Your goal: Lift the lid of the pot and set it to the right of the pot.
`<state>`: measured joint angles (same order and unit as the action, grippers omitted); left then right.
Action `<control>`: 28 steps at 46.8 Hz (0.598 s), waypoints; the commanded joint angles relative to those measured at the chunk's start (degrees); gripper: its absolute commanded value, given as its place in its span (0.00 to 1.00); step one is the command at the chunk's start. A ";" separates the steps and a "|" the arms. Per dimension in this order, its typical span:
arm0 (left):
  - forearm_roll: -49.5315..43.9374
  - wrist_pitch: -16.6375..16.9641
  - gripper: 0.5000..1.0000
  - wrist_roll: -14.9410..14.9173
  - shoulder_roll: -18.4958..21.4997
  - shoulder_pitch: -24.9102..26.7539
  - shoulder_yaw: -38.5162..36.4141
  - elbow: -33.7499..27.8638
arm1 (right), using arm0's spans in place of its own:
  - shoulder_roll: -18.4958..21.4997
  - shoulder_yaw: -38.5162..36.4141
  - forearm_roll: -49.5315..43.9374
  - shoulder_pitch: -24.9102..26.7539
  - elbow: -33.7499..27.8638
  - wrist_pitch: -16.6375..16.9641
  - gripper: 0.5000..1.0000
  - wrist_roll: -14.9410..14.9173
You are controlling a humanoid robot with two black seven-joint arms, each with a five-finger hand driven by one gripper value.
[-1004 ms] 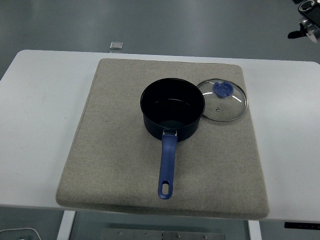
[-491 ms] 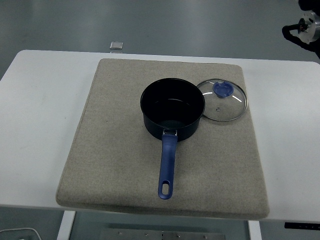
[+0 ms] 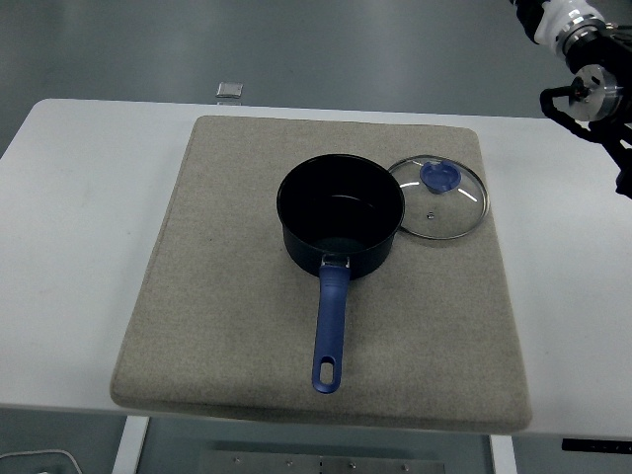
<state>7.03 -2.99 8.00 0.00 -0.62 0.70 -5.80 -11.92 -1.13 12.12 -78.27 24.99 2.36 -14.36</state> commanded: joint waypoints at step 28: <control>0.00 0.00 1.00 0.00 0.00 0.01 0.00 0.00 | 1.90 -4.76 -1.39 7.07 -0.29 1.25 0.82 -6.03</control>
<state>7.03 -2.99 8.00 0.00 -0.62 0.70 -5.80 -10.19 -5.78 10.55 -71.43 24.69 4.16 -20.24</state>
